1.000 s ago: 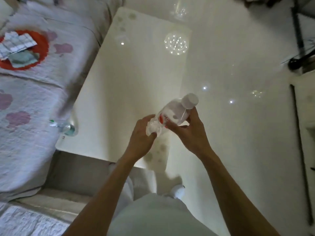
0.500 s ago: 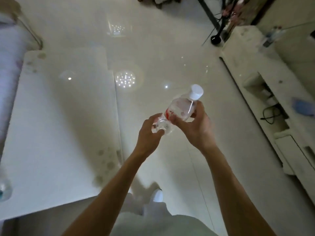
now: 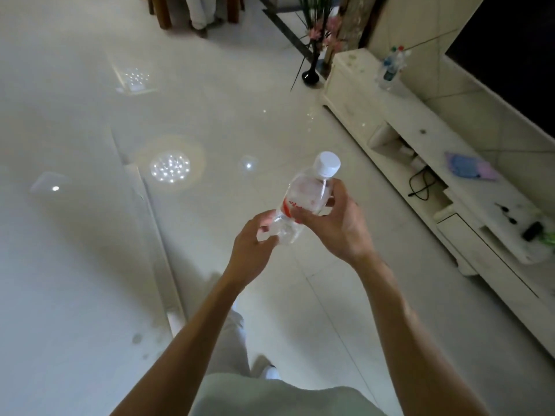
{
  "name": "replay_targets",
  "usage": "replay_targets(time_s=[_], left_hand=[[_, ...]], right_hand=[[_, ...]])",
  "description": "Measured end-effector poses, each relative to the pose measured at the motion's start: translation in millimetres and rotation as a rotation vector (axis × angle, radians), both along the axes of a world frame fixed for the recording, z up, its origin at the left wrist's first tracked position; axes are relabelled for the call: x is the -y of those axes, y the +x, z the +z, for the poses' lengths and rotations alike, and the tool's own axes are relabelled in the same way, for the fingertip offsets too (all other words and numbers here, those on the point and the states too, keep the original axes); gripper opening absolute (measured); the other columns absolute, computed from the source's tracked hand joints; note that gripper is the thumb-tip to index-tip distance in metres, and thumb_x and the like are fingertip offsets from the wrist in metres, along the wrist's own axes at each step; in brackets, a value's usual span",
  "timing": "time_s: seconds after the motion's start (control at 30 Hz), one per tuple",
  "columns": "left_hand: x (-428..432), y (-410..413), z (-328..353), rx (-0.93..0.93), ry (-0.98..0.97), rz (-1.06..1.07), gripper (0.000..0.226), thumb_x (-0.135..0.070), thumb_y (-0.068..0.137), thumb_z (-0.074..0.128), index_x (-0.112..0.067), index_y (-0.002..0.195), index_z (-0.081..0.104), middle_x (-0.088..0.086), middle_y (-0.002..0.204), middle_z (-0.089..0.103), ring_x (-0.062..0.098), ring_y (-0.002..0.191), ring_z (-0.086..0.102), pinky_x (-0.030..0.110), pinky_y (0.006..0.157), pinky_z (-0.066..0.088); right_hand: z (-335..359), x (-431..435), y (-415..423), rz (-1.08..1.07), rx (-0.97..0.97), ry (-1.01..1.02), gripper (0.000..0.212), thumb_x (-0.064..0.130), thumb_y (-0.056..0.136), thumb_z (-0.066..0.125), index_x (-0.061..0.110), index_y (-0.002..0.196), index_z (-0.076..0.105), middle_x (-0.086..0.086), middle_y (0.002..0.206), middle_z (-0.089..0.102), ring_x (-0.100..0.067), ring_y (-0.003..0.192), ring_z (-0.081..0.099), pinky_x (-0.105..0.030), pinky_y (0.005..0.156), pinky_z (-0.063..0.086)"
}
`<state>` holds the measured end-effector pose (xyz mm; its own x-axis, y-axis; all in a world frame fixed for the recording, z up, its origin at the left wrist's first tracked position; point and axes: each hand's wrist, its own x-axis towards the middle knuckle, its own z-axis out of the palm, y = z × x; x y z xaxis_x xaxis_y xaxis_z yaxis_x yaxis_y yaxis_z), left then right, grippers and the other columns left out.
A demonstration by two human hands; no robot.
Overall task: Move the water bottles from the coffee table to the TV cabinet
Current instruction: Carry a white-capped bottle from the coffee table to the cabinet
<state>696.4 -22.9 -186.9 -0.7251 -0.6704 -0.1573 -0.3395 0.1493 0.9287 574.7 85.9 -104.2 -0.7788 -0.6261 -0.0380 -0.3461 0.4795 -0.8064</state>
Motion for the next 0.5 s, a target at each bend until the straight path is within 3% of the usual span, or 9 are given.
replay_targets(time_s=[0.07,0.13,0.23,0.3,0.5], left_hand=[[24.1,-12.5,-4.2,-0.009,-0.002,-0.015,0.043,-0.012,0.087,0.061,-0.025,0.128,0.056,-0.005,0.122,0.06,0.01,0.106,0.058,0.001,0.072,0.043],[54.5,-24.8,-8.9,-0.044,-0.001,-0.039,0.045,-0.009,0.087,0.061,-0.024,0.129,0.055,-0.004,0.123,0.06,0.01,0.107,0.058,-0.001,0.072,0.044],[110.2,-44.4,-10.3,-0.055,0.004,-0.061,0.042,-0.01,0.086,0.061,-0.022,0.126,0.058,-0.004,0.122,0.062,0.01,0.108,0.06,0.015,0.085,0.052],[147.0,-54.9,-5.0,-0.048,-0.006,-0.072,0.036,-0.013,0.088,0.06,-0.022,0.123,0.059,-0.006,0.119,0.064,0.009,0.106,0.061,0.02,0.088,0.05],[237.1,-93.0,10.4,-0.039,-0.019,-0.168,0.033,-0.011,0.09,0.058,-0.022,0.12,0.061,-0.008,0.117,0.065,0.007,0.105,0.061,0.005,0.079,0.042]], right_hand=[[-2.4,22.8,-12.1,-0.015,0.002,0.007,0.07,0.055,0.069,0.077,0.022,0.124,0.047,0.011,0.112,0.061,-0.007,0.1,0.06,-0.027,0.08,0.052],[-4.6,52.4,-24.2,-0.025,-0.014,0.016,0.072,0.055,0.069,0.077,0.022,0.126,0.047,0.011,0.113,0.06,-0.007,0.1,0.059,-0.023,0.077,0.049],[-5.4,102.9,-42.2,-0.054,-0.014,0.018,0.07,0.054,0.068,0.078,0.024,0.123,0.047,0.011,0.112,0.06,-0.007,0.1,0.06,-0.025,0.079,0.051],[-2.6,136.9,-51.7,-0.045,-0.011,0.034,0.069,0.053,0.068,0.079,0.025,0.122,0.047,0.012,0.11,0.059,-0.007,0.099,0.059,-0.019,0.075,0.048],[5.3,214.0,-82.0,-0.106,0.035,0.003,0.07,0.052,0.069,0.079,0.028,0.124,0.043,0.015,0.111,0.057,-0.004,0.102,0.058,-0.01,0.07,0.043]])
